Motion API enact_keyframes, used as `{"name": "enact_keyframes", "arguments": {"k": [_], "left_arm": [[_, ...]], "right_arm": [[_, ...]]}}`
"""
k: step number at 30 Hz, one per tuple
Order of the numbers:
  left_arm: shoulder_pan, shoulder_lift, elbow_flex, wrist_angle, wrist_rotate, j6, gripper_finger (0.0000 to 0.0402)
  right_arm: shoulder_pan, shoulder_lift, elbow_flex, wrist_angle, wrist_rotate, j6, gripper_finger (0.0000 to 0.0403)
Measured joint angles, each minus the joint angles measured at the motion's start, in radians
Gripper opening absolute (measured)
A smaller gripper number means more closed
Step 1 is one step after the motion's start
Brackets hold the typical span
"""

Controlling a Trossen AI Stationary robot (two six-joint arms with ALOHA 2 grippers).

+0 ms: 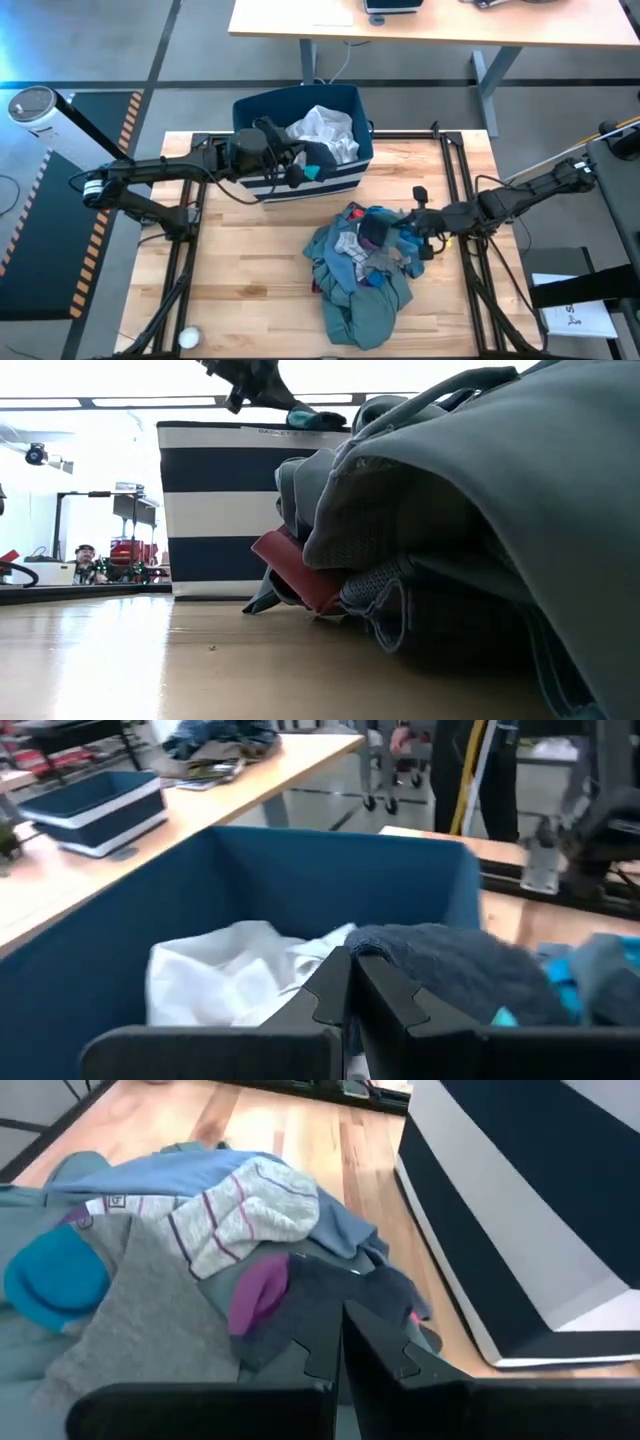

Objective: Sort clothes
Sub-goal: Put the black sock into the blue laundry organizer

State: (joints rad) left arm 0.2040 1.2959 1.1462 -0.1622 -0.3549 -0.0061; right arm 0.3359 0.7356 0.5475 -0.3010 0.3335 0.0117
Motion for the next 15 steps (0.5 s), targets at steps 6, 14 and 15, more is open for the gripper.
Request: {"name": "enact_keyframes", "arguments": {"k": [6, 14, 15], "left_arm": [[0.047, -0.002, -0.022, 0.004, 0.001, -0.007, 0.0000], [0.095, 0.036, -0.011, 0.006, -0.092, -0.049, 0.0000], [0.102, 0.037, -0.010, 0.009, -0.118, -0.056, 0.0000]], "right_arm": [[0.000, -0.028, -0.001, 0.017, 0.007, -0.035, 0.0000], [0.000, -0.028, 0.000, 0.053, 0.007, -0.080, 0.0000], [0.000, -0.027, 0.000, 0.052, 0.007, -0.082, 0.0000]]}}
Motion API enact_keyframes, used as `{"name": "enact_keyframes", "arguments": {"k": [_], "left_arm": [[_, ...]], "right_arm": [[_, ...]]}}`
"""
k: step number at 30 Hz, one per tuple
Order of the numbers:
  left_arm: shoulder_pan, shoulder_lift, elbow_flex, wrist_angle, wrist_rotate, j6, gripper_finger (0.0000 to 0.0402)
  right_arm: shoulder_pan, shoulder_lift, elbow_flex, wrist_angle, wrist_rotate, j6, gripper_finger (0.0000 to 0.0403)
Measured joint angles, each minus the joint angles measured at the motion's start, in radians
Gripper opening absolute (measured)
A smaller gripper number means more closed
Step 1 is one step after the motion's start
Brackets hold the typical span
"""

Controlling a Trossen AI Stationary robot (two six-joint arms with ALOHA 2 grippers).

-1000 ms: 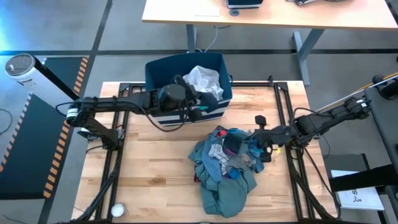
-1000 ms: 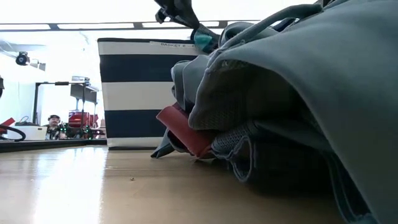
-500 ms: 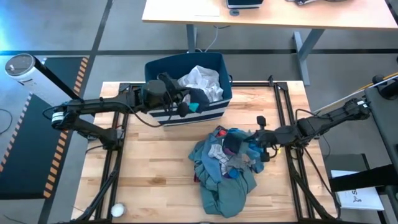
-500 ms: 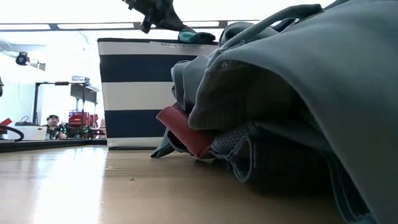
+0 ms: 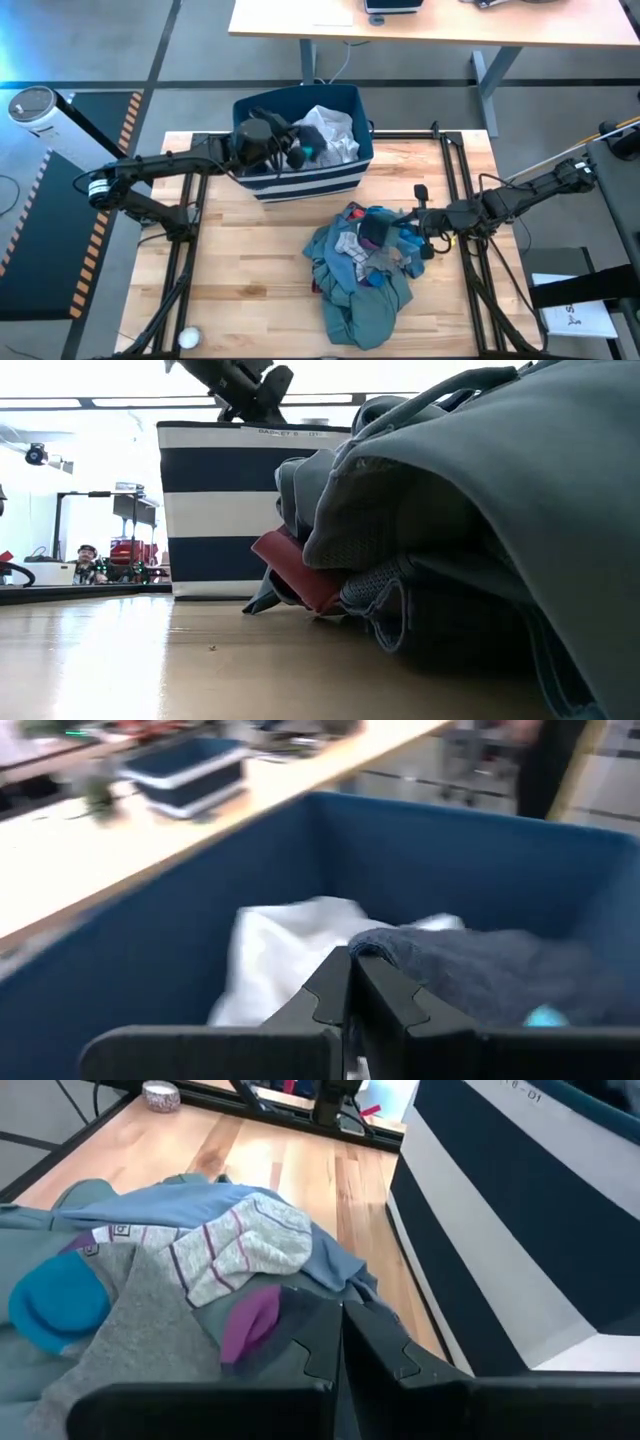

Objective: Sort clothes
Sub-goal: Put the black sock into the blue laundry organizer

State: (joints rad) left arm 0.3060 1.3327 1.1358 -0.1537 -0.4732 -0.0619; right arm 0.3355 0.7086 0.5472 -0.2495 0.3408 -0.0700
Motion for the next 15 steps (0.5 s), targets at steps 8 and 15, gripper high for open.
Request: {"name": "enact_keyframes", "arguments": {"k": [8, 15], "left_arm": [[0.023, 0.002, 0.000, 0.004, -0.015, -0.025, 0.0000], [0.023, 0.002, 0.000, 0.004, -0.014, -0.023, 0.0016]], "right_arm": [[0.000, 0.000, 0.000, -0.003, 0.000, 0.001, 0.0000], [0.000, 0.000, -0.011, -0.006, 0.000, 0.007, 0.0000]]}}
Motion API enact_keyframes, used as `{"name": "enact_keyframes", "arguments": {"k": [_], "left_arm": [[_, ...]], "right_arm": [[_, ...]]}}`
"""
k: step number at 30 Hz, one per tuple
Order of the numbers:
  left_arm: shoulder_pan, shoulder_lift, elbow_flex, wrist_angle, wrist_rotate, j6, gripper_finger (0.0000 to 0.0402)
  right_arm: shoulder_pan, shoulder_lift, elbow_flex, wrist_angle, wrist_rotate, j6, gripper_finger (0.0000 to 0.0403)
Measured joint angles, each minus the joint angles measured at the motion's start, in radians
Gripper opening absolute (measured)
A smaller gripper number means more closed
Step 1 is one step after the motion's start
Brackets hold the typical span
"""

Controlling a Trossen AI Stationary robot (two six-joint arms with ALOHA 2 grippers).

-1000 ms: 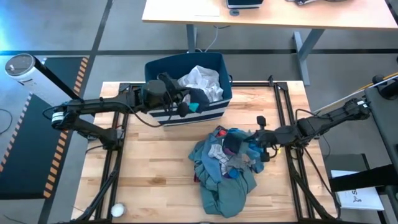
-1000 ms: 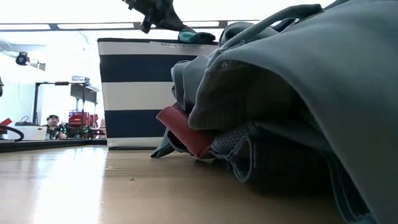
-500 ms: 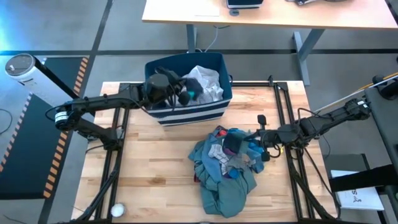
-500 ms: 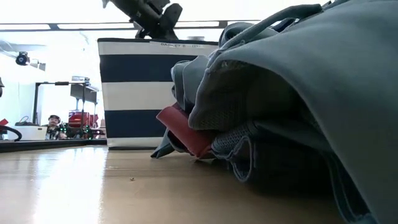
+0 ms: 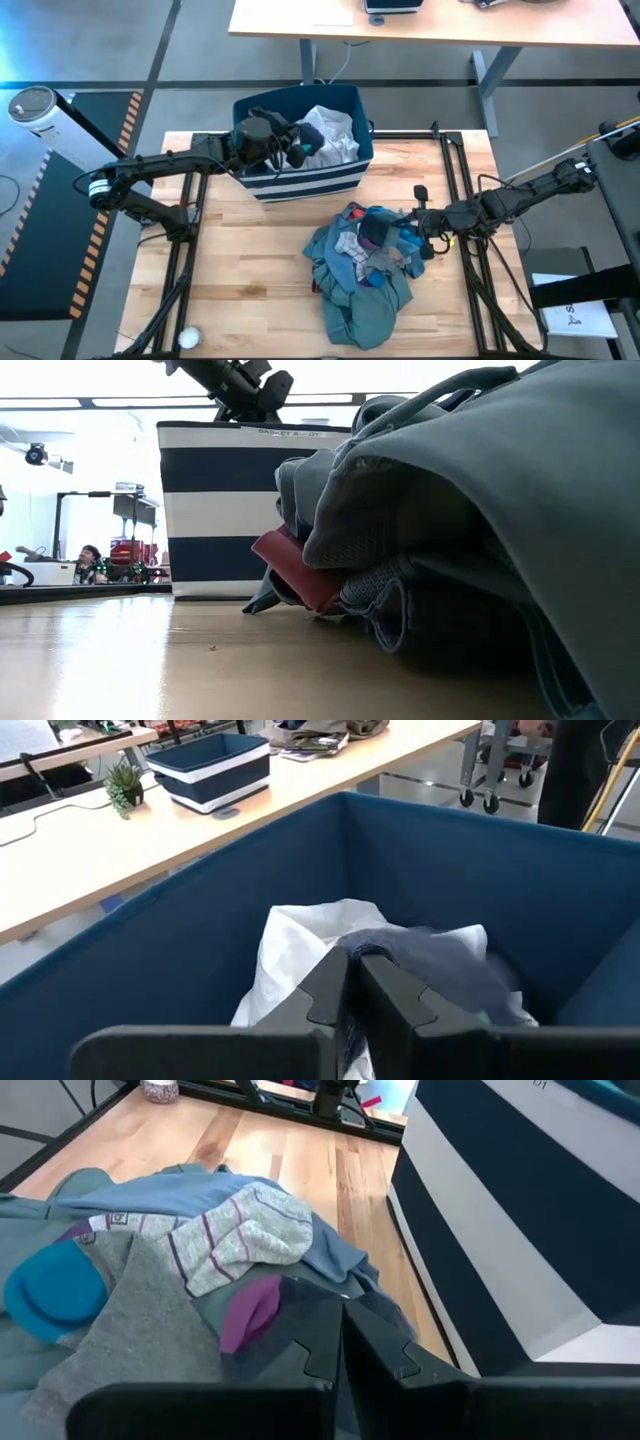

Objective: Sort clothes
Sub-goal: Put the black sock into the blue laundry organizer

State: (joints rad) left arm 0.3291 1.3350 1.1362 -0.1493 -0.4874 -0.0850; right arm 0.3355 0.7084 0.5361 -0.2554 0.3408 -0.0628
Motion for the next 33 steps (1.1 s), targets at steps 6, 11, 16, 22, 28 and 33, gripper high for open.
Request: {"name": "enact_keyframes", "arguments": {"k": [6, 11, 16, 22, 28, 33], "left_arm": [[-0.001, 0.000, 0.000, 0.000, 0.060, -0.002, 0.0064], [-0.005, 0.000, 0.000, 0.004, 0.060, -0.002, 0.0120], [-0.019, -0.005, 0.000, 0.028, 0.059, 0.045, 0.0171], [-0.046, -0.023, 0.000, 0.074, 0.055, 0.112, 0.0193], [-0.103, -0.050, 0.000, 0.075, 0.052, 0.195, 0.0171], [-0.156, -0.063, 0.000, 0.077, 0.051, 0.233, 0.0134]], "right_arm": [[0.000, 0.000, -0.004, 0.001, 0.000, 0.000, 0.0000], [0.000, 0.000, -0.004, 0.002, 0.000, -0.001, 0.0000], [0.000, 0.000, -0.004, 0.002, 0.000, -0.001, 0.0000], [0.000, 0.000, -0.004, 0.001, 0.000, -0.003, 0.0000], [0.000, 0.000, -0.004, -0.001, 0.000, -0.002, 0.0000], [0.000, 0.000, -0.004, -0.001, 0.000, -0.001, 0.0000]]}}
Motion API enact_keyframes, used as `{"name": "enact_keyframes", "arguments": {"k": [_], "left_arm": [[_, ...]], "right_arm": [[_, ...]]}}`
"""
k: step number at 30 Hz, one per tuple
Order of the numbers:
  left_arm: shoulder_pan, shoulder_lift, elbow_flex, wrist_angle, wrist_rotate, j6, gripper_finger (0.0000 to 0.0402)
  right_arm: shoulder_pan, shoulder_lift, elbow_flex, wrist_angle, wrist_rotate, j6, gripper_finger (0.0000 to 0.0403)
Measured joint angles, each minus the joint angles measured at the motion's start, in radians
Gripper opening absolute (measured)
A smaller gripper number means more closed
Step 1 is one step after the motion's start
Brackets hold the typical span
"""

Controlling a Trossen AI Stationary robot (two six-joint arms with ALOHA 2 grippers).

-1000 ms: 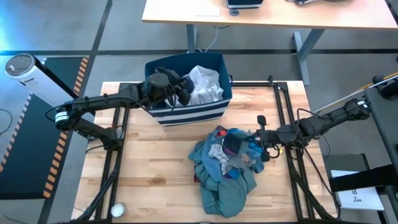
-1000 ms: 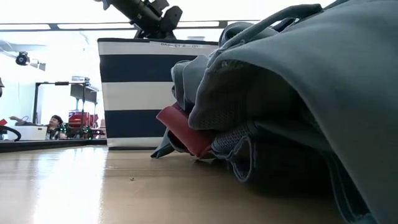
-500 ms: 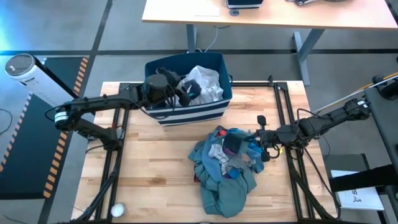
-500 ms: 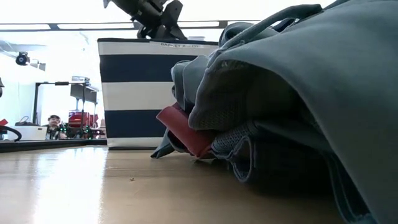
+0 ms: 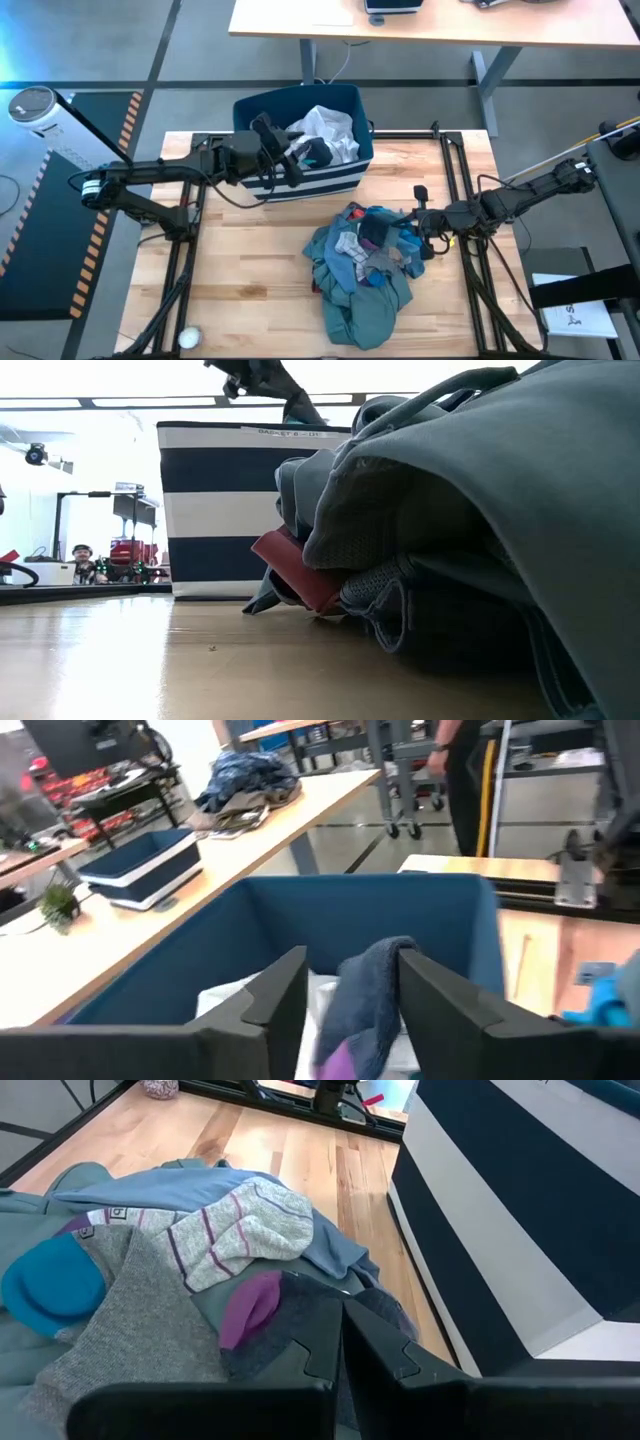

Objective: Sort clothes
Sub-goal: Put the black sock into the blue laundry organizer, then put the gray sock into the blue laundry organizer

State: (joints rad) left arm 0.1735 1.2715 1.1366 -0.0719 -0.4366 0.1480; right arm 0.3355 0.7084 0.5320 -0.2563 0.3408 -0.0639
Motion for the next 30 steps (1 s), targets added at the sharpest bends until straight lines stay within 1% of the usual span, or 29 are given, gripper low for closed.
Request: {"name": "enact_keyframes", "arguments": {"k": [6, 11, 16, 18, 20, 23, 30], "left_arm": [[-0.052, -0.004, 0.000, -0.002, 0.000, 0.003, 0.0083], [-0.087, -0.004, 0.000, -0.003, -0.001, 0.051, 0.0044], [-0.106, -0.004, 0.000, -0.004, 0.005, 0.031, 0.0015], [-0.118, -0.004, 0.000, -0.004, 0.039, 0.021, 0.0007], [-0.139, -0.004, 0.000, -0.003, 0.064, 0.019, 0.0005], [-0.173, -0.004, 0.000, -0.002, 0.065, 0.020, 0.0008], [-0.264, 0.021, 0.001, 0.010, 0.071, 0.019, 0.0038]], "right_arm": [[0.000, 0.000, 0.000, 0.000, 0.000, 0.000, 0.0000], [0.000, 0.000, 0.000, 0.000, 0.000, 0.001, 0.0000], [0.000, 0.000, 0.000, -0.001, 0.000, 0.002, 0.0000], [0.000, 0.000, 0.000, -0.001, 0.000, 0.003, 0.0000], [0.000, 0.000, 0.000, -0.001, 0.000, 0.002, 0.0000], [0.000, 0.000, 0.000, -0.001, 0.000, 0.002, 0.0000], [0.000, 0.000, 0.000, -0.002, 0.000, 0.001, 0.0000]]}}
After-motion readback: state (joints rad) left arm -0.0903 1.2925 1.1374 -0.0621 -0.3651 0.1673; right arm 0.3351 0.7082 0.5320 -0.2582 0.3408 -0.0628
